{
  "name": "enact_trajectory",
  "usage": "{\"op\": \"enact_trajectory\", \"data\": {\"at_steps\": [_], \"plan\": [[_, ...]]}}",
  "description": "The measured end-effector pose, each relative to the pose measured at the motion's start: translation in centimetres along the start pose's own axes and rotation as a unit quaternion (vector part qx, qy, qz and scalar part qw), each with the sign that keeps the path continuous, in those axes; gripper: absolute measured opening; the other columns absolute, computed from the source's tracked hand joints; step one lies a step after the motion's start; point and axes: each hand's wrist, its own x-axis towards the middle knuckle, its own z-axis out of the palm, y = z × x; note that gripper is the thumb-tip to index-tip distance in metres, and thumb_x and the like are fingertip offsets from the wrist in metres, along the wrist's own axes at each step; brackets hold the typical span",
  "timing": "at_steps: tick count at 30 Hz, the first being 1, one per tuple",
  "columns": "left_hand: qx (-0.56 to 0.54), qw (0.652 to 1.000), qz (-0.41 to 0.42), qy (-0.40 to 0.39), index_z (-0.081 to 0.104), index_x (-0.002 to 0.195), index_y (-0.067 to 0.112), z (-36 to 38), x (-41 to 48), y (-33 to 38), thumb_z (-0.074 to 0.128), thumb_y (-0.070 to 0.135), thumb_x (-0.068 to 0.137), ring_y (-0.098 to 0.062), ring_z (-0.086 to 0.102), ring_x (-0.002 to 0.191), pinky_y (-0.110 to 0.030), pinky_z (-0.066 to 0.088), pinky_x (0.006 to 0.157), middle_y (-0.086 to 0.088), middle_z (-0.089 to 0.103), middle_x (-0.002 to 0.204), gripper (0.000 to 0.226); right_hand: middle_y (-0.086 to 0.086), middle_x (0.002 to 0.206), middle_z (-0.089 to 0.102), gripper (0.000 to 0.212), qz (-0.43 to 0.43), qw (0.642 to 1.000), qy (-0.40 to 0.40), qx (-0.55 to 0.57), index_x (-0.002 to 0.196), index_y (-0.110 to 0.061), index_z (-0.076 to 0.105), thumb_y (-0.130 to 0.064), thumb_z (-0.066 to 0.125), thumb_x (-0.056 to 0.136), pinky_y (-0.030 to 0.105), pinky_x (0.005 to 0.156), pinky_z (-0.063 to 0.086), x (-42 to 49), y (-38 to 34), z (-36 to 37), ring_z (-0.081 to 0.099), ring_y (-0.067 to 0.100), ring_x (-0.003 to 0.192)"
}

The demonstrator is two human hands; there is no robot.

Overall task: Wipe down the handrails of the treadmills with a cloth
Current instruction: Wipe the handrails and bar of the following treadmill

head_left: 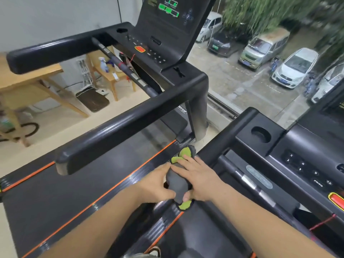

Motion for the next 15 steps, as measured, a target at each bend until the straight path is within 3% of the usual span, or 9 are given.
{"op": "enact_trajectory", "data": {"at_steps": [2,4,5,8,10,12,15], "plan": [[0.018,1.0,-0.02,0.011,0.036,0.151,0.022,-0.3,0.4,0.8,0.08,0.021,0.079,-0.001,0.03,0.138,-0.009,0.024,0.11,0.017,0.032,0.144,0.083,-0.004,0.169,0.022,0.106,-0.04,0.998,0.02,-0.034,0.161,-0.037,0.025,-0.063,0.078,0.073,0.048,0.128,0.01,0.0,1.4,0.2,0.011,0.022,0.158],[0.001,0.999,-0.019,0.032,0.041,0.149,0.029,0.1,1.5,1.2,0.078,0.032,0.075,-0.004,0.033,0.144,-0.025,0.027,0.121,0.015,0.038,0.151,0.083,-0.005,0.166,0.031,0.09,-0.066,0.996,0.023,-0.056,0.159,-0.039,0.028,-0.061,0.069,0.082,0.048,0.125,0.019,-0.4,3.8,0.3,0.022,0.021,0.156],[-0.004,0.999,-0.02,0.041,0.042,0.151,0.029,0.4,1.9,1.6,0.076,0.034,0.075,-0.007,0.035,0.146,-0.027,0.028,0.121,0.013,0.04,0.154,0.084,-0.006,0.166,0.03,0.084,-0.064,0.996,0.022,-0.054,0.16,-0.039,0.028,-0.054,0.065,0.086,0.048,0.124,0.02,-0.7,5.3,0.1,0.023,0.02,0.155],[-0.008,0.997,-0.057,0.043,0.024,0.162,0.019,1.5,3.3,2.9,0.071,0.023,0.087,0.0,0.021,0.149,-0.012,0.016,0.113,0.016,0.025,0.158,0.088,-0.003,0.168,0.025,0.088,-0.01,0.998,0.055,-0.038,0.16,-0.036,0.027,-0.01,0.069,0.087,0.041,0.124,0.014,-2.0,10.5,-1.4,0.023,0.023,0.155],[-0.017,0.996,-0.064,0.055,0.02,0.163,0.02,2.1,4.3,3.7,0.071,0.024,0.089,-0.002,0.02,0.15,-0.013,0.016,0.11,0.014,0.022,0.163,0.09,0.001,0.168,0.023,0.085,0.03,0.997,0.072,-0.012,0.161,-0.028,0.026,0.001,0.061,0.088,0.031,0.122,0.009,-2.4,13.4,-3.0,0.024,0.024,0.155],[-0.017,0.995,-0.071,0.074,0.019,0.164,0.022,2.8,5.0,5.4,0.071,0.026,0.089,-0.004,0.021,0.151,-0.015,0.018,0.111,0.013,0.02,0.166,0.091,0.0,0.171,0.013,0.079,0.079,0.995,0.045,0.029,0.163,-0.023,0.018,-0.003,0.051,0.094,0.026,0.123,0.006,-2.0,14.7,-4.0,0.016,0.021,0.157],[-0.009,0.989,-0.096,0.108,0.025,0.162,0.021,3.3,5.9,7.1,0.074,0.03,0.085,-0.008,0.024,0.152,-0.024,0.022,0.121,0.01,0.026,0.163,0.091,0.015,0.17,0.009,0.08,0.082,0.996,0.021,0.024,0.163,-0.01,0.014,-0.022,0.043,0.089,0.042,0.125,0.008,-0.9,13.4,-3.4,0.008,0.037,0.156]]}}
